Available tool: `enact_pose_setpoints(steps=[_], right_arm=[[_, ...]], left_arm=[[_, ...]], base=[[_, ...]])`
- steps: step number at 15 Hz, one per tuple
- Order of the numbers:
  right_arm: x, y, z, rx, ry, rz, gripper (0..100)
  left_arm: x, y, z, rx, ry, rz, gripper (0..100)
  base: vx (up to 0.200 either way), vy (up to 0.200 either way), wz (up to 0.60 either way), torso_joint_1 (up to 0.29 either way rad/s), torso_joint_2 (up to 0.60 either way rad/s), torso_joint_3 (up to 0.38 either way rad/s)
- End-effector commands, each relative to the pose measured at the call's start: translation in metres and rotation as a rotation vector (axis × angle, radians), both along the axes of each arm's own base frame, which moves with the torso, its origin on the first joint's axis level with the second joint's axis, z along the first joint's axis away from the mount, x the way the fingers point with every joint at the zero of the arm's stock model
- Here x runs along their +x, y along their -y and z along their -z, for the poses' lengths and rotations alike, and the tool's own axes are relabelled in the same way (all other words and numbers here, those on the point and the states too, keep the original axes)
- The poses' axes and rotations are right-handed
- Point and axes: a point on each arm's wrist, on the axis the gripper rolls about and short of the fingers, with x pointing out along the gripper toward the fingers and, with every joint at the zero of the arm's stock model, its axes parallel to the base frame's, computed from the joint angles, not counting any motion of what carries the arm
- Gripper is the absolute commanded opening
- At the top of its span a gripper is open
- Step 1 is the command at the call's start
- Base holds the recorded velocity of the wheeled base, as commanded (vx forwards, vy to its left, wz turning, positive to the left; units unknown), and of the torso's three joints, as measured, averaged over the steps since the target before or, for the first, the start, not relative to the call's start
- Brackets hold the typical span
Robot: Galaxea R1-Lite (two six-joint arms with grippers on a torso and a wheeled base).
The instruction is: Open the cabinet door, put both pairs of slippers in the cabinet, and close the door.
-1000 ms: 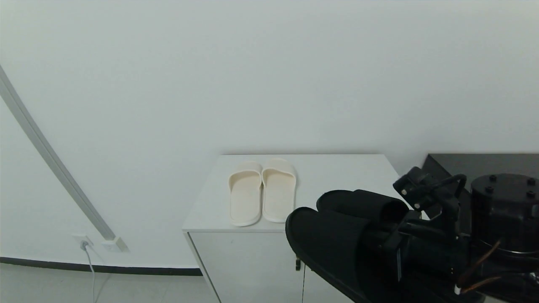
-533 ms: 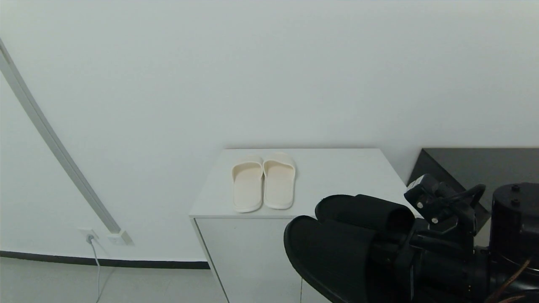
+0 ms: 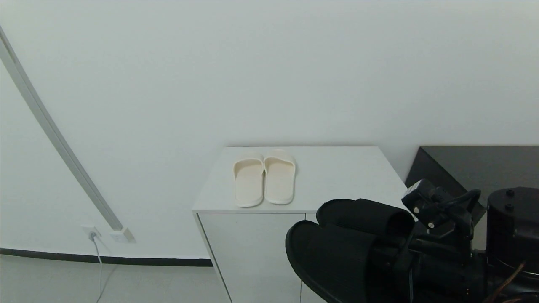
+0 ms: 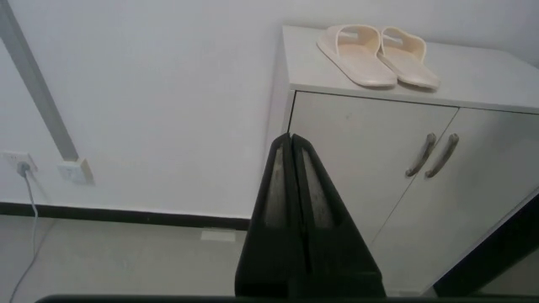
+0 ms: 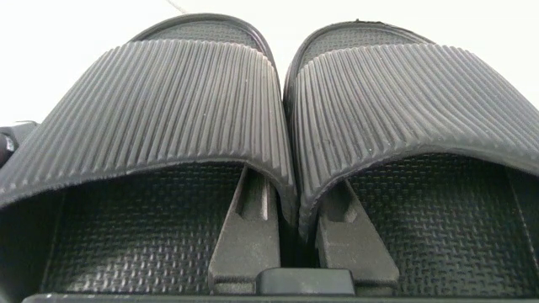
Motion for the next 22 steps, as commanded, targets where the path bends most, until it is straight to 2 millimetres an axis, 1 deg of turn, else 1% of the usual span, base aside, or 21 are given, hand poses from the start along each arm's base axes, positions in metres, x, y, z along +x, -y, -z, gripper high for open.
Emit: enact_pose_setpoints(steps=[1,5,11,12,16,22], right_arm=[[0.0003,-0.0005,0.0014,-0.004,-0.004,-0.001,0],[0.0003,-0.0015,0.0024,-0.007,-0.008,-0.005,0],[0.0012,-0.0045,0.0061,-0.018,-0.018,-0.012,0],[0.001,-0.0047,0.0061,-0.018,-0.018,-0.013,0],[-0.0014,-0.0037,0.0104,-0.037,-0.021,-0.023,0],[-0.0052,-0.0031,0.008,-0.03,-0.011,-0.031,0]], left_arm=[[0.0,0.0,0.0,0.003,0.0,-0.001,0],[0.0,0.0,0.0,0.003,0.0,-0.001,0],[0.0,0.0001,0.0,0.003,0.0,0.002,0],[0.0,0.0,0.0,0.002,0.0,0.001,100],[0.0,0.0,0.0,0.003,0.0,0.001,100],[0.0,0.0,0.0,0.003,0.0,0.001,100]], base=[[0.0,0.0,0.0,0.0,0.0,0.0],[0.0,0.0,0.0,-0.029,0.06,0.034],[0.0,0.0,0.0,-0.161,0.37,0.204],[0.0,0.0,0.0,-0.178,0.4,0.227],[0.0,0.0,0.0,-0.218,0.52,0.295],[0.0,0.0,0.0,-0.221,0.54,0.319]])
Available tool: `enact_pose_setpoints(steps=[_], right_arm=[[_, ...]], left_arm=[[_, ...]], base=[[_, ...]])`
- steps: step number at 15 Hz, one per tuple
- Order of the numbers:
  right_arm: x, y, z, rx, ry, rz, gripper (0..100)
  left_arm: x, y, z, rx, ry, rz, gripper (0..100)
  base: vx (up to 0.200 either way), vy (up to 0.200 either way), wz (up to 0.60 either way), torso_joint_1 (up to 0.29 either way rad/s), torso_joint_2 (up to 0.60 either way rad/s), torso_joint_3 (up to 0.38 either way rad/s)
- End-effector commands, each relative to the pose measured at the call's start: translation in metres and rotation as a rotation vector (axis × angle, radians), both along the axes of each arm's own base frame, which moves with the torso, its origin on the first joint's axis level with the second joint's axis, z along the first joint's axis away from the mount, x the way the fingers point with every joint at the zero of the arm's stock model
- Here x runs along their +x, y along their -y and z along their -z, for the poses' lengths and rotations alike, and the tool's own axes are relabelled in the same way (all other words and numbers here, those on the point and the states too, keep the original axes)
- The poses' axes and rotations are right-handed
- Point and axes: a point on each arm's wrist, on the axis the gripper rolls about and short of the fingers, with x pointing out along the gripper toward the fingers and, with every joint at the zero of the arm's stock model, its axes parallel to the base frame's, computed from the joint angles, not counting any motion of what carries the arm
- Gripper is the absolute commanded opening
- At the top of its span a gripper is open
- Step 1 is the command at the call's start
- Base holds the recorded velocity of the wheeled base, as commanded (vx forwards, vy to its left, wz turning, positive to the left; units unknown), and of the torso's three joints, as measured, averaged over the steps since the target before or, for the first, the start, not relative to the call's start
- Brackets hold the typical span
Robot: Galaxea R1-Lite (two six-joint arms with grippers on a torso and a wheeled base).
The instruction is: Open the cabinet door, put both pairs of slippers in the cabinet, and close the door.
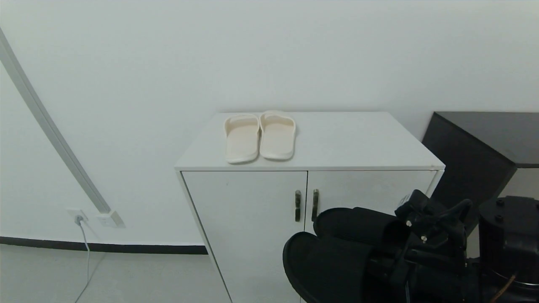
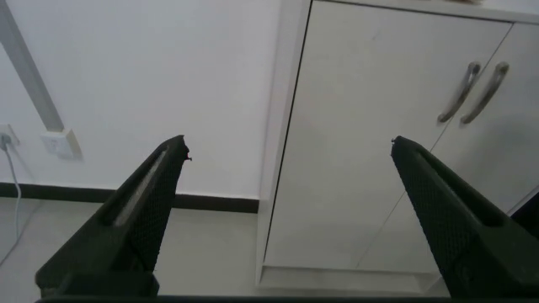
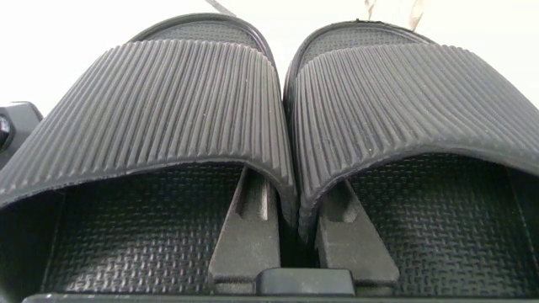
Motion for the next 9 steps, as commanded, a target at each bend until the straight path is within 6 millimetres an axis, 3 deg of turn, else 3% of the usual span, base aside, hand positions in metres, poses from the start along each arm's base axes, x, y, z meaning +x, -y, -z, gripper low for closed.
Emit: enact_pose_setpoints(steps=[1,9], right_arm=[[-0.0013,0.0005,0.0004,0.0,-0.001,-0.004,0],[-0.0025,-0.0007,0.0025,-0.007,-0.007,-0.013,0]], left_arm=[[0.0,0.0,0.0,-0.001,0.0,-0.001,100],[0.0,0.0,0.0,0.003,0.0,0.001,100]], base=[[0.0,0.0,0.0,-0.198,0.52,0.33],[0.0,0.0,0.0,-0.175,0.49,0.319]])
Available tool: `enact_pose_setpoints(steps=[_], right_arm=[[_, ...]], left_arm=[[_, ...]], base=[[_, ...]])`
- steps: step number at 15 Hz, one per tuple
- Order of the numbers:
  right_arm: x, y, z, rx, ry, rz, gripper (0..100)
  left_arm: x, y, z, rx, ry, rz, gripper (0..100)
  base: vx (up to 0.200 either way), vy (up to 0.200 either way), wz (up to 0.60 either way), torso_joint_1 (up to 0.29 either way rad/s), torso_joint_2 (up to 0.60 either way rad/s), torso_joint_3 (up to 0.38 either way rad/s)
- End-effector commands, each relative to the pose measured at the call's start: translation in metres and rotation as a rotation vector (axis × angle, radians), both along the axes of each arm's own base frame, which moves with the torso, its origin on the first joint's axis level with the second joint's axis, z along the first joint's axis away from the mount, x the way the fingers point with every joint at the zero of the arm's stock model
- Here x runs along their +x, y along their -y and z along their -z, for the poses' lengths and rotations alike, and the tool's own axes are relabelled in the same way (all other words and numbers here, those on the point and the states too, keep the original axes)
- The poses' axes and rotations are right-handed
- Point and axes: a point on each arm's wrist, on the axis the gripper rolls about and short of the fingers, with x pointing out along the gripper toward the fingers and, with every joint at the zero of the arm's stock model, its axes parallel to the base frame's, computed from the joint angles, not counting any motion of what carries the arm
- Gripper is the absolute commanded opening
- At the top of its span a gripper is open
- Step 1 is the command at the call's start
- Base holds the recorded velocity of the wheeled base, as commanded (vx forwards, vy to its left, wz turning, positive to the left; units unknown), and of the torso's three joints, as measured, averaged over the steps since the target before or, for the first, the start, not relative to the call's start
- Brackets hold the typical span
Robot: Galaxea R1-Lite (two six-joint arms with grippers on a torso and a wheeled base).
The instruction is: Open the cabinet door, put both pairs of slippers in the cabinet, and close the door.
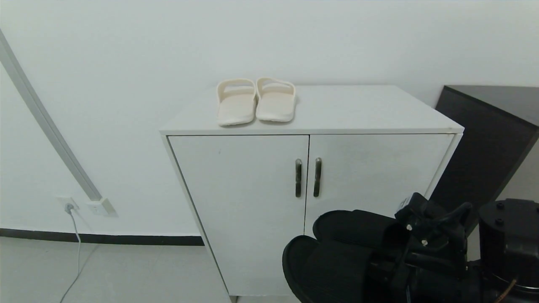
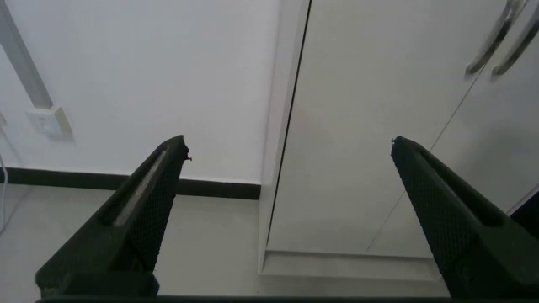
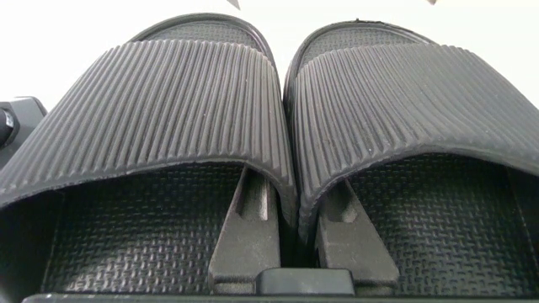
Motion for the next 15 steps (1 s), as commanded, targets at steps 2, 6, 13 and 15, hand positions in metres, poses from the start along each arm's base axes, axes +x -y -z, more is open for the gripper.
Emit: enact_pose_setpoints(steps=[2,6,13,15], right_arm=[[-0.001,0.0,0.001,-0.004,-0.004,-0.006,0],[-0.005,-0.001,0.005,-0.004,-0.004,-0.023,0],[-0.007,0.0,0.008,0.001,0.003,-0.025,0],[-0.006,0.0,0.007,0.004,0.008,-0.014,0]], left_arm=[[0.0,0.0,0.0,0.002,-0.001,0.0,100],[0.0,0.0,0.0,0.002,-0.003,0.003,100],[0.001,0.0,0.0,0.002,-0.011,0.004,100],[-0.016,0.0,-0.062,-0.077,0.129,0.012,100]], base=[[0.0,0.0,0.0,-0.139,0.48,0.339],[0.0,0.0,0.0,-0.104,0.46,0.347],[0.0,0.0,0.0,-0.037,0.38,0.347],[0.0,0.0,0.0,0.0,0.07,0.063]])
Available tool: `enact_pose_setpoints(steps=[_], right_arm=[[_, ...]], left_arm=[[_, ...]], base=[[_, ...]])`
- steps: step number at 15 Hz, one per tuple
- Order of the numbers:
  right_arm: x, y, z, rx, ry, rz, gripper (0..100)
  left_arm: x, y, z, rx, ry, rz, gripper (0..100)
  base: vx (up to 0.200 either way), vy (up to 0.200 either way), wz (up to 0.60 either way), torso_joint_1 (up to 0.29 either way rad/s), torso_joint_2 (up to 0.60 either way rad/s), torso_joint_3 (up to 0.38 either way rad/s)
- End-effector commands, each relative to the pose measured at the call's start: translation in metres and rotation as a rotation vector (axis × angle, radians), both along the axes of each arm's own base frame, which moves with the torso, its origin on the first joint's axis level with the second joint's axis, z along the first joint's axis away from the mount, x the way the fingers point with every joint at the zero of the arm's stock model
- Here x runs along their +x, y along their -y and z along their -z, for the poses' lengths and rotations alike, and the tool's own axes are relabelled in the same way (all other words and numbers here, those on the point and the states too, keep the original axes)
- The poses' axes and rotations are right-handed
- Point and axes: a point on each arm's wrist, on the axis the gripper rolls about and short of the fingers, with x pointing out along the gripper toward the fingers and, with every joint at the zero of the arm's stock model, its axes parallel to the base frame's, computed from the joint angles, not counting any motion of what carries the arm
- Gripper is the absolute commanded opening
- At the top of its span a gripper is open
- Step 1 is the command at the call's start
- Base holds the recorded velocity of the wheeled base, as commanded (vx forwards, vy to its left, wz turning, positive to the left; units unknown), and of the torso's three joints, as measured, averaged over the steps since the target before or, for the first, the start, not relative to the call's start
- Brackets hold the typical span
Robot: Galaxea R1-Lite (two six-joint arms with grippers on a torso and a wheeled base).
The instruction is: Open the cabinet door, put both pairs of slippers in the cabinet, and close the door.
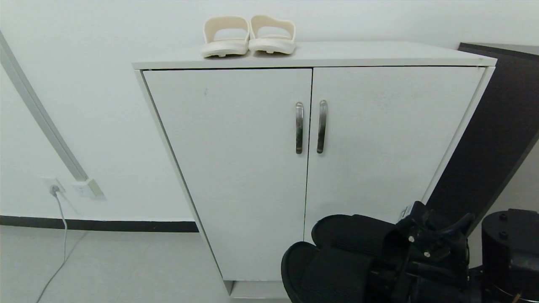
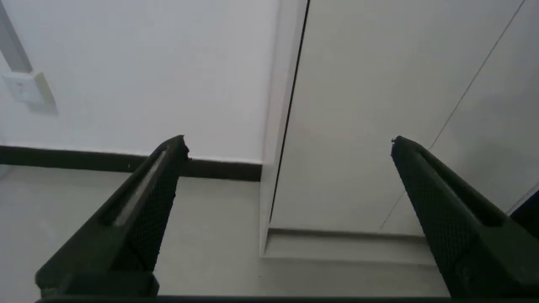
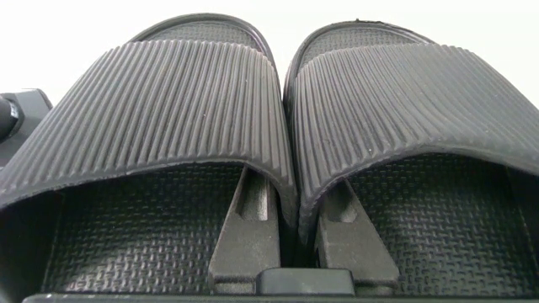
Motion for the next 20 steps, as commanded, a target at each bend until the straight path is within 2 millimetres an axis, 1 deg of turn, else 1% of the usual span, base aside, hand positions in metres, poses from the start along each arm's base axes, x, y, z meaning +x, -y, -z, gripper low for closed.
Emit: enact_pose_setpoints(steps=[1,2,4,5,6,7,8,9,10,11,12,13,14,15,17,20], right_arm=[[0.0,0.0,-0.001,0.002,0.003,-0.001,0],[0.0,0.0,0.0,0.001,0.002,-0.001,0],[0.0,0.0,0.0,-0.003,0.004,-0.003,0],[0.0,0.0,0.0,-0.003,0.004,-0.003,0],[0.0,0.0,0.001,-0.006,0.0,-0.006,0],[0.0,0.0,0.001,-0.005,0.002,-0.006,0],[-0.001,0.0,0.0,-0.002,0.003,-0.009,0],[-0.001,0.0,0.001,-0.003,0.002,-0.009,0],[-0.001,0.0,0.001,-0.004,0.001,-0.009,0],[-0.001,0.001,0.002,-0.009,-0.001,-0.009,0],[-0.002,0.001,0.003,-0.012,-0.004,-0.011,0],[-0.002,0.001,0.003,-0.012,-0.004,-0.012,0],[-0.004,0.0,0.003,-0.011,-0.005,-0.018,0],[-0.003,0.0,0.004,-0.012,-0.007,-0.019,0],[-0.003,0.0,0.004,-0.012,-0.007,-0.019,0],[-0.003,0.0,0.004,-0.014,-0.009,-0.019,0]], left_arm=[[-0.016,0.0,-0.073,-0.079,0.053,0.022,100],[-0.009,0.002,-0.083,-0.072,-0.01,0.104,100],[0.016,0.005,-0.091,-0.071,-0.082,0.22,100],[0.016,0.005,-0.091,-0.071,-0.082,0.22,100],[0.039,0.008,-0.101,-0.031,-0.11,0.384,100],[0.049,0.01,-0.108,-0.029,-0.117,0.458,100],[0.065,0.011,-0.115,-0.031,-0.136,0.508,100],[0.073,0.012,-0.118,-0.033,-0.14,0.528,100],[0.097,0.017,-0.124,-0.032,-0.147,0.604,100],[0.114,0.025,-0.127,-0.031,-0.142,0.672,100],[0.13,0.035,-0.129,-0.037,-0.148,0.733,100],[0.138,0.041,-0.131,-0.038,-0.15,0.758,100],[0.156,0.06,-0.137,-0.033,-0.151,0.819,100],[0.165,0.076,-0.141,-0.03,-0.16,0.863,100],[0.176,0.112,-0.155,-0.052,-0.172,0.955,100],[0.197,0.159,-0.172,-0.054,-0.163,1.06,100]], base=[[0.0,0.0,0.0,0.0,0.0,0.0],[0.0,0.0,0.0,0.0,0.0,0.0],[0.0,0.0,0.0,0.0,0.0,0.0],[0.0,0.0,0.0,0.0,0.0,0.0],[0.0,0.0,0.0,0.0,0.0,0.0],[0.0,0.0,0.0,0.0,0.0,0.0],[0.0,0.0,0.0,0.0,0.0,0.0],[0.0,0.0,0.0,0.0,0.0,0.0],[0.0,0.0,0.0,0.0,0.0,0.0],[0.0,0.0,0.0,0.0,0.0,0.0],[0.0,0.0,0.0,0.0,0.0,0.0],[0.0,0.0,0.0,0.0,0.0,0.0],[0.0,0.0,0.0,0.0,0.0,0.0],[0.0,0.0,0.0,0.0,0.0,0.0],[0.0,0.0,0.0,0.0,0.0,0.0],[0.0,0.0,0.0,0.0,0.0,0.0]])
